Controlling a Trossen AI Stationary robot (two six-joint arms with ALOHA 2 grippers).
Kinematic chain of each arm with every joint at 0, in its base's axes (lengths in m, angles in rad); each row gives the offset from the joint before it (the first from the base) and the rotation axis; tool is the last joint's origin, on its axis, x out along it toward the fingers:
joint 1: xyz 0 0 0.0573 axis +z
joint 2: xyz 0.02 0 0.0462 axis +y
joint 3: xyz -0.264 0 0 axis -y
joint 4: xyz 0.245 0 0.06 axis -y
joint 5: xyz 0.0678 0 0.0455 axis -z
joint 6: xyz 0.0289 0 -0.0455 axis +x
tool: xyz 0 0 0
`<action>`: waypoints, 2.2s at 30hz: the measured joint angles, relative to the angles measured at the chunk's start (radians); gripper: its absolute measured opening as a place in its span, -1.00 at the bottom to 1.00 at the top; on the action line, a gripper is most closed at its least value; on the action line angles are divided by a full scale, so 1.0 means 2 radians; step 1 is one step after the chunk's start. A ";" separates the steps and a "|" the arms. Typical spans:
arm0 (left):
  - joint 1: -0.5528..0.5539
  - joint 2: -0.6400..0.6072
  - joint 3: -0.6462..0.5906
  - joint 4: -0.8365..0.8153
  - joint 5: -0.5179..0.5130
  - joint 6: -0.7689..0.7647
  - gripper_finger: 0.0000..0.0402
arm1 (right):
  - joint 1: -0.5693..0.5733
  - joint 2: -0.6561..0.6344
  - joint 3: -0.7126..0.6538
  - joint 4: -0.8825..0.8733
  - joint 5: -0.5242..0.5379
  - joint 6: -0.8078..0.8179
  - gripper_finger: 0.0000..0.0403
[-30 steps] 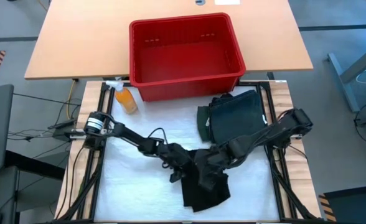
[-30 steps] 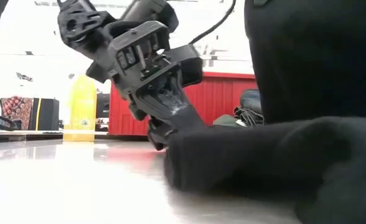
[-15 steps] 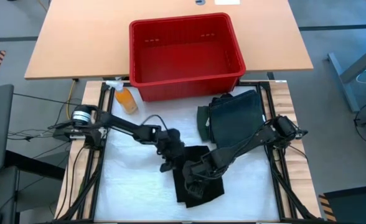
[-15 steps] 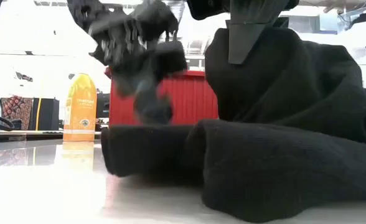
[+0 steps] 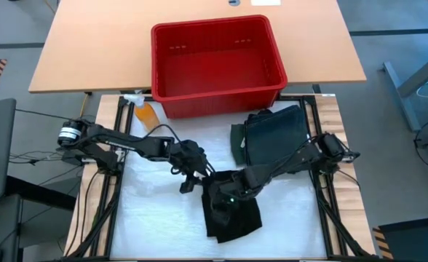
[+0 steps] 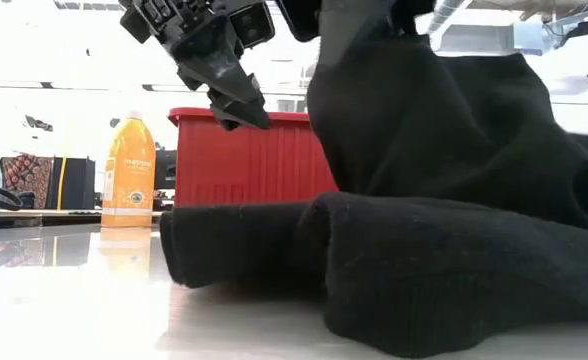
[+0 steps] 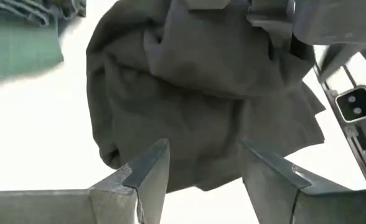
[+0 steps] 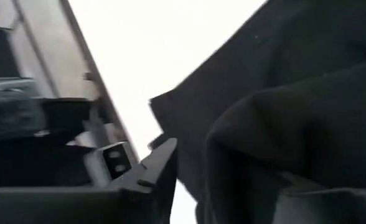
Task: Fold Laundry from Bin
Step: Fold the black shirt from the red laundry bin
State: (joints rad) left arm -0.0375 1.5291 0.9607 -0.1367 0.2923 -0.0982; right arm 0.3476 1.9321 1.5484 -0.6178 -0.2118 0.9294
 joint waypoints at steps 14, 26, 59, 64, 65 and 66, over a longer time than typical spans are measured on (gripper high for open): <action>0.015 0.001 0.000 -0.001 -0.005 0.013 -0.10 | 0.001 -0.004 0.143 -0.195 -0.026 0.033 0.11; 0.003 0.004 0.039 0.085 0.016 -0.023 -0.10 | 0.097 -0.004 0.079 -0.223 0.169 0.125 -0.46; -0.016 0.172 0.131 -0.084 -0.089 0.032 -0.10 | 0.168 -0.022 -0.119 0.117 0.382 0.154 -0.93; 0.008 0.168 0.131 -0.101 -0.092 0.023 -0.10 | 0.151 0.015 -0.121 0.198 0.336 0.099 -0.90; 0.012 0.159 0.130 -0.102 -0.090 0.020 -0.10 | 0.150 0.021 -0.121 0.203 0.319 0.099 -0.88; 0.015 0.149 0.130 -0.097 -0.091 0.018 -0.10 | 0.150 0.023 -0.121 0.201 0.304 0.097 -0.88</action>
State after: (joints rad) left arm -0.0081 1.8264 1.2216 -0.3310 0.1102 -0.0632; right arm 0.6472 1.9781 1.3056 -0.2158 0.3964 1.1227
